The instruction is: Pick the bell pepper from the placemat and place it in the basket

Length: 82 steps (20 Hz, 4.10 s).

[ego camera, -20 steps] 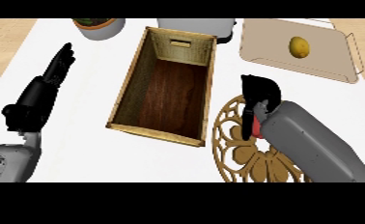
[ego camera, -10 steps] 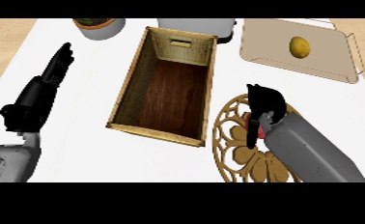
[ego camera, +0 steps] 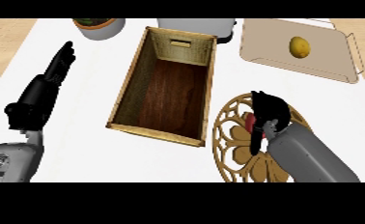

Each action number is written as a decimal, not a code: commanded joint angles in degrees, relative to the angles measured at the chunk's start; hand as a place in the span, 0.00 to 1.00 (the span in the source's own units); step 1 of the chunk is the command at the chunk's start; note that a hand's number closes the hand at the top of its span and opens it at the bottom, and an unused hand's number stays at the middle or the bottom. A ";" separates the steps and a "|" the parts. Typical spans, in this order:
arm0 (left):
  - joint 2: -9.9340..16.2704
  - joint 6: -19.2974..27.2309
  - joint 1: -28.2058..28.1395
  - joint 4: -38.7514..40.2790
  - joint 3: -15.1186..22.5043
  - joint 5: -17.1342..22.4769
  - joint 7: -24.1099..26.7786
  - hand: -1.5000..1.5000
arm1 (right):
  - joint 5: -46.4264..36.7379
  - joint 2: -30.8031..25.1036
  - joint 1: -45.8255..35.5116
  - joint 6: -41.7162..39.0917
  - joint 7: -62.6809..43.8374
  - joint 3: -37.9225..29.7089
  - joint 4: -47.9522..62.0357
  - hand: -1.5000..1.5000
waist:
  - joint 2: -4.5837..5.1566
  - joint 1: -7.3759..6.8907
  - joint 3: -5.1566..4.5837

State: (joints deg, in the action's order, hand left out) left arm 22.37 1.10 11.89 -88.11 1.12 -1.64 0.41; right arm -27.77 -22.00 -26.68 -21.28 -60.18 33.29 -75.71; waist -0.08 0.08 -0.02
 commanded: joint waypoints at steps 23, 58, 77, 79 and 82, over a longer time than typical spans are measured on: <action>-2.40 -3.55 -0.96 -0.77 -3.49 -2.25 -0.13 0.50 | -12.22 -14.40 2.79 6.02 33.54 -13.14 -1.67 1.00 | 0.05 0.56 0.09; -3.54 -5.32 1.02 0.84 -4.10 -4.21 0.41 0.50 | 16.05 4.24 -53.14 7.89 1.01 -26.62 -11.17 1.00 | 0.01 -1.00 -0.10; -4.64 -4.67 1.09 -1.33 -4.35 -5.39 -2.02 0.50 | 12.35 7.60 -57.61 -3.68 0.37 -16.79 10.19 1.00 | 0.00 -0.15 -0.03; -5.26 -5.09 1.16 0.61 -4.17 -5.16 -1.42 0.50 | 12.58 7.54 -60.91 -5.39 -0.91 -16.81 10.96 1.00 | -0.02 -0.05 -0.06; -4.87 -5.23 0.15 -1.91 -4.66 -4.85 -1.55 0.50 | 15.10 7.42 -62.01 -11.01 -1.07 -15.85 10.11 1.00 | -0.31 -0.02 -0.03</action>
State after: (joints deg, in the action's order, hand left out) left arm 17.32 -4.04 11.00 -89.42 -3.28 -6.54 0.05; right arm -14.47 -14.09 -85.82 -22.81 -55.65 16.25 -66.30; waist -0.21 -0.20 -0.06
